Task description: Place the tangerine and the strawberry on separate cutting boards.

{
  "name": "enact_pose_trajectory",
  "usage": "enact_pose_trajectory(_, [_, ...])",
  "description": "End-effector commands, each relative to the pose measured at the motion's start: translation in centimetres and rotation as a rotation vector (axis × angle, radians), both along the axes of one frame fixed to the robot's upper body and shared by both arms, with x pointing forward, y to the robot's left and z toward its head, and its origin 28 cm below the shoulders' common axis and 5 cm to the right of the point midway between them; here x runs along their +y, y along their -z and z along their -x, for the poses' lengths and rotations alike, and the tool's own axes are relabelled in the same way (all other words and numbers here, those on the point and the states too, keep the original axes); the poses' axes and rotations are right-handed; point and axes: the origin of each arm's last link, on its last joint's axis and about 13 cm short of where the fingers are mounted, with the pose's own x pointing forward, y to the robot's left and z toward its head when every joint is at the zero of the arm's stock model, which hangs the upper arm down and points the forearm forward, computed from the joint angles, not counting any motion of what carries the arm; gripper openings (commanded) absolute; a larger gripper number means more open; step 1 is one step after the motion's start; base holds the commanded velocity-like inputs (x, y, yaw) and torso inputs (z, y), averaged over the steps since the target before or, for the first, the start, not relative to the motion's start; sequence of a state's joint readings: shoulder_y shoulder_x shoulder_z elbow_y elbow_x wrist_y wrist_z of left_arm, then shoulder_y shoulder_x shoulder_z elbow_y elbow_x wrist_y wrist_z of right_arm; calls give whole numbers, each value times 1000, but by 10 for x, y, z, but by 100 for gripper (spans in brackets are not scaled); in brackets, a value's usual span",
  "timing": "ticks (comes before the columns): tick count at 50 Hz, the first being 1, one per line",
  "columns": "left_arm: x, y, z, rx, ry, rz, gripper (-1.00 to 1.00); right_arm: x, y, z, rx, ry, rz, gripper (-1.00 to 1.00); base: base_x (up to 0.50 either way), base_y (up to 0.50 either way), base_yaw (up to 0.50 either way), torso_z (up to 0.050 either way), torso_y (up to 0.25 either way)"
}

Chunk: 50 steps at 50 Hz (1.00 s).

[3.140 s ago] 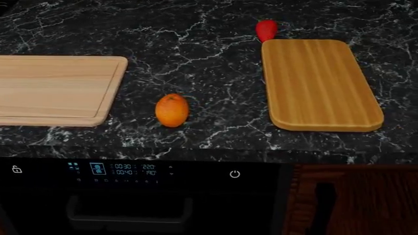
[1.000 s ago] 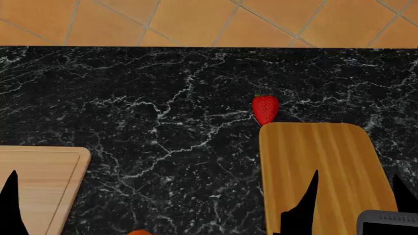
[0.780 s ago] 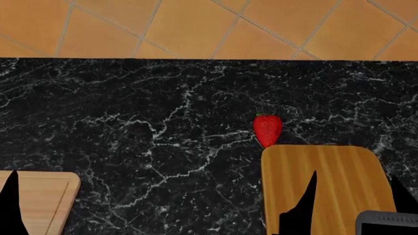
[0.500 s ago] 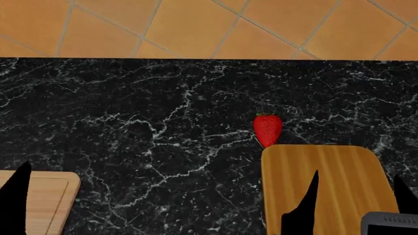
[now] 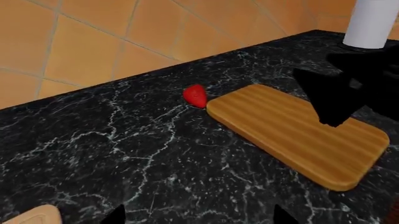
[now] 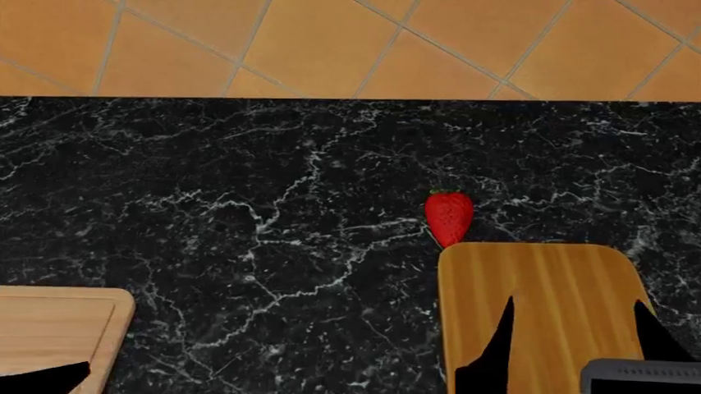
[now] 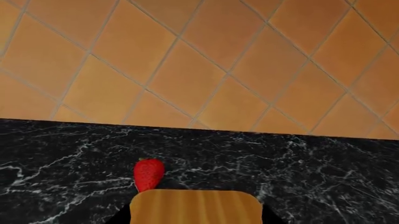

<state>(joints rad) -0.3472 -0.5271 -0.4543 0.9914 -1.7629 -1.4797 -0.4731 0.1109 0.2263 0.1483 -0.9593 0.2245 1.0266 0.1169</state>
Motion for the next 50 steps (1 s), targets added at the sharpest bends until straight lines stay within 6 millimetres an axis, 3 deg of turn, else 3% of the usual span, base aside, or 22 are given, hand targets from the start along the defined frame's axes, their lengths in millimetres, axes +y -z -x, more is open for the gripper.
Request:
enact_pose_trajectory(1, [-7, 8, -4, 40, 30, -59, 100, 1, 3, -1, 16, -22, -4, 100, 0, 0, 0, 0, 0])
enact_pose_trajectory(5, [-10, 13, -11, 67, 13, -125, 100, 2, 4, 0, 21, -30, -8, 100, 0, 0, 0, 0, 0])
enact_pose_trajectory(19, [-12, 20, 11, 105, 93, -225, 100, 1, 7, -1, 39, -33, -10, 100, 0, 0, 0, 0, 0])
enact_pose_trajectory(38, [-29, 39, -7, 142, 151, -205, 100, 3, 13, -1, 69, -64, 0, 100, 0, 0, 0, 0, 0])
enact_pose_trajectory(50, [-36, 65, -17, 167, 119, -296, 100, 5, 16, 1, 87, -82, 7, 100, 0, 0, 0, 0, 0])
